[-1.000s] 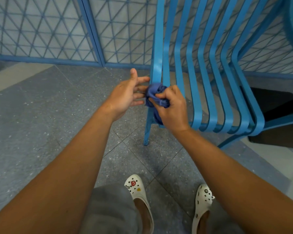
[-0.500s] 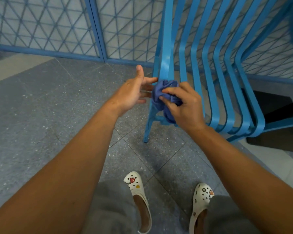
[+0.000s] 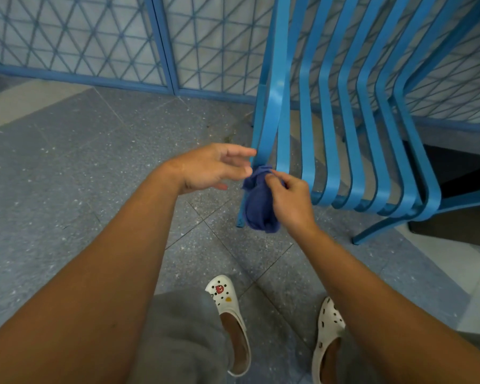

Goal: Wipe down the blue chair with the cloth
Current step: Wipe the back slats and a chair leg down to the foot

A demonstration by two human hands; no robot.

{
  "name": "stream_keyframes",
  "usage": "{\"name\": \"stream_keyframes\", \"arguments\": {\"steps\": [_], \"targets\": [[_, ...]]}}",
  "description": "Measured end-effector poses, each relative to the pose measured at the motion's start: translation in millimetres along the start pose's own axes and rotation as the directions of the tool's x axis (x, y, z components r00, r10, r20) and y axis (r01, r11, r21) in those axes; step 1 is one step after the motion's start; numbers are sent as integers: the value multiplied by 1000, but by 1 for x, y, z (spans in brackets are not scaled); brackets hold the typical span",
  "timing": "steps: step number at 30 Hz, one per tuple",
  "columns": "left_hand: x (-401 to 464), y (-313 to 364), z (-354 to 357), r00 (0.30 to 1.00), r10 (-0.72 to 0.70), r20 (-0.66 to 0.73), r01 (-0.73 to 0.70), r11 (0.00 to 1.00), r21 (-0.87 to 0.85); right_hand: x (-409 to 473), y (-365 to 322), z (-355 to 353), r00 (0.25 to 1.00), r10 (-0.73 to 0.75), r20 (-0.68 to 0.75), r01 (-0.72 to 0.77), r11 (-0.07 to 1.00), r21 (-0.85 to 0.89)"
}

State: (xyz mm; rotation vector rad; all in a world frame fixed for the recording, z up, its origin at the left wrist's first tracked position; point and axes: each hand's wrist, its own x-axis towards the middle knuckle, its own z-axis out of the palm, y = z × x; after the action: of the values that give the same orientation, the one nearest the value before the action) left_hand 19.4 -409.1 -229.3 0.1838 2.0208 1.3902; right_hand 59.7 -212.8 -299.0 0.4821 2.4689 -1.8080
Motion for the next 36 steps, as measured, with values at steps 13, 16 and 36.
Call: {"name": "stream_keyframes", "arguments": {"steps": [13,16,36], "targets": [[-7,11,30,984,156,-86,-161,985,-54,8,-58,-26,953,84,291,-149,967,207],[-4,7,32,978,158,-134,-163,986,-29,3,-57,-22,957,92,277,-147,971,188],[58,-69,19,936,194,-295,-83,933,349,56,-27,-34,903,-297,311,349,929,-127]]}}
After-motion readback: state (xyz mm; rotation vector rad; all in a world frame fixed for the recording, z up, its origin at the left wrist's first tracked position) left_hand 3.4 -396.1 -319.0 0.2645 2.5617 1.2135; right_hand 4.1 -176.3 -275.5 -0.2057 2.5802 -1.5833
